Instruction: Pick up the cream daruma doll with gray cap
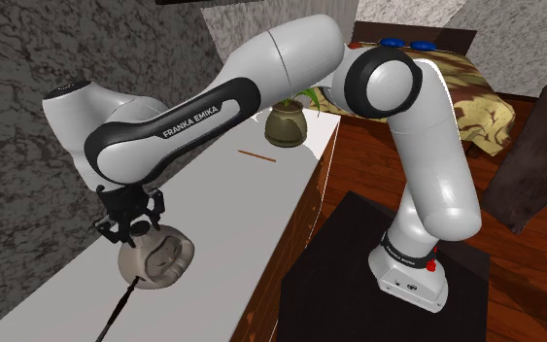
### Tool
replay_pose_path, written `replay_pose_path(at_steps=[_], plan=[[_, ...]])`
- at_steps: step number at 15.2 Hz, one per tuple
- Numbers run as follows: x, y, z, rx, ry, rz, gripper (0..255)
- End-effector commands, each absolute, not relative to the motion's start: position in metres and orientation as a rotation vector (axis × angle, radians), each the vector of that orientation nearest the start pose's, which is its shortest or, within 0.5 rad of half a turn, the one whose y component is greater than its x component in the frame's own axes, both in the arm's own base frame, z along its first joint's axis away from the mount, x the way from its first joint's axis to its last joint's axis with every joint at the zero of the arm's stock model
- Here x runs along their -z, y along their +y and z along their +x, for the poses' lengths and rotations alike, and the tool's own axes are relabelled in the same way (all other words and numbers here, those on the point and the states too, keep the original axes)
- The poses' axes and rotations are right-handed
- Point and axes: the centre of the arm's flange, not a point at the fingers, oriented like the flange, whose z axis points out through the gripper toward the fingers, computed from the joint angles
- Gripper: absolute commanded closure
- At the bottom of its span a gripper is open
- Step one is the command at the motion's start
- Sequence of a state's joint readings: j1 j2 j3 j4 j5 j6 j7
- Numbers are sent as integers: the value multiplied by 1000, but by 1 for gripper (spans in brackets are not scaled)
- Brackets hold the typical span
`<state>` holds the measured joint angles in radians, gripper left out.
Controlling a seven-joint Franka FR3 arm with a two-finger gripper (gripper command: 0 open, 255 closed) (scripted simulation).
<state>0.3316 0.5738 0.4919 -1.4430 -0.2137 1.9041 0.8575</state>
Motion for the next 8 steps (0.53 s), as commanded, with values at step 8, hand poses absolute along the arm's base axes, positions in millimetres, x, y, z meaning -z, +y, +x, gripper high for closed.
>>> replay_pose_path(at_steps=[8], plan=[[-402, 456, 527, -119, 32, -3132, 255]])
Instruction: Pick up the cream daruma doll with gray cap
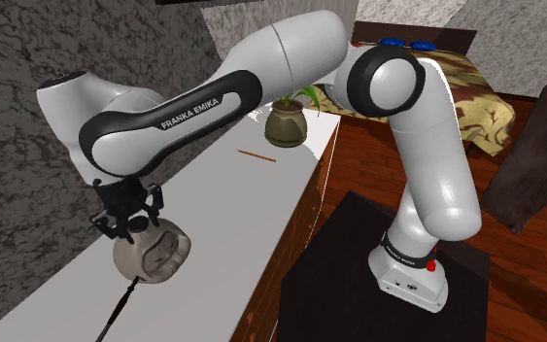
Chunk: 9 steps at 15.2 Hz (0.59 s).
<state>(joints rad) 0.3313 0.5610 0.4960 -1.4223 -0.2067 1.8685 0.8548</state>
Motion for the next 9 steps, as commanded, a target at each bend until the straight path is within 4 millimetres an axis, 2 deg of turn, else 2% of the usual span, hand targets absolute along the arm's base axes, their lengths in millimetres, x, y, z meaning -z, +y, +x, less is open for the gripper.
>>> replay_pose_path(at_steps=[1, 9], plan=[[-407, 456, 527, -119, 32, -3132, 255], [-449, 456, 527, -119, 32, -3132, 255]])
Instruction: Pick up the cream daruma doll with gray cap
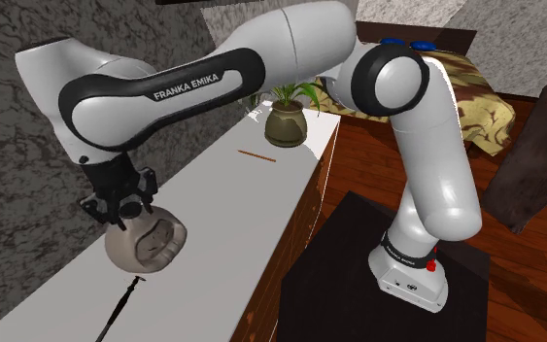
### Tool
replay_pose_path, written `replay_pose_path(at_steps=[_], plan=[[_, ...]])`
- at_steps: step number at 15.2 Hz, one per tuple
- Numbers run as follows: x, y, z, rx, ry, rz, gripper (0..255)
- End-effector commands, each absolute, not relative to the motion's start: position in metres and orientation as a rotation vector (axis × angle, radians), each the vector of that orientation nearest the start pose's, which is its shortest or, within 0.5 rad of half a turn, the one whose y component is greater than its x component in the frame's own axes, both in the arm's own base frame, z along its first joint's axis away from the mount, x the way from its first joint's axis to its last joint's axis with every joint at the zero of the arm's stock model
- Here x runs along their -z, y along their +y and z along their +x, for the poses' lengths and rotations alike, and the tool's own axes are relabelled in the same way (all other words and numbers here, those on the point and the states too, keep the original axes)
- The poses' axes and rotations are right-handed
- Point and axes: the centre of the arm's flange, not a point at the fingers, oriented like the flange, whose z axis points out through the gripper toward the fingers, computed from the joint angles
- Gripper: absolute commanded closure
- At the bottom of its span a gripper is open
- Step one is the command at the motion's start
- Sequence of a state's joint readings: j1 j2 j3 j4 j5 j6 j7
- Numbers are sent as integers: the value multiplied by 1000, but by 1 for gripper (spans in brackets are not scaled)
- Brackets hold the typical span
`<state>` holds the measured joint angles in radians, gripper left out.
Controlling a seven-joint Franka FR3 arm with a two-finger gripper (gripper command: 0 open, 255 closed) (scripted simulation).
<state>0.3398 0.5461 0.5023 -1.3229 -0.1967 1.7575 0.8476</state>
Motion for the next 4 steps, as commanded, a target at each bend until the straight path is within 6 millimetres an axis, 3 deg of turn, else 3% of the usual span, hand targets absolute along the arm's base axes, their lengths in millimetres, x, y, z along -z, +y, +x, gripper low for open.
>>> replay_pose_path(at_steps=[1, 4], plan=[[-454, 456, 527, -119, 32, -3132, 255], [-461, 456, 527, -119, 32, -3132, 255]])
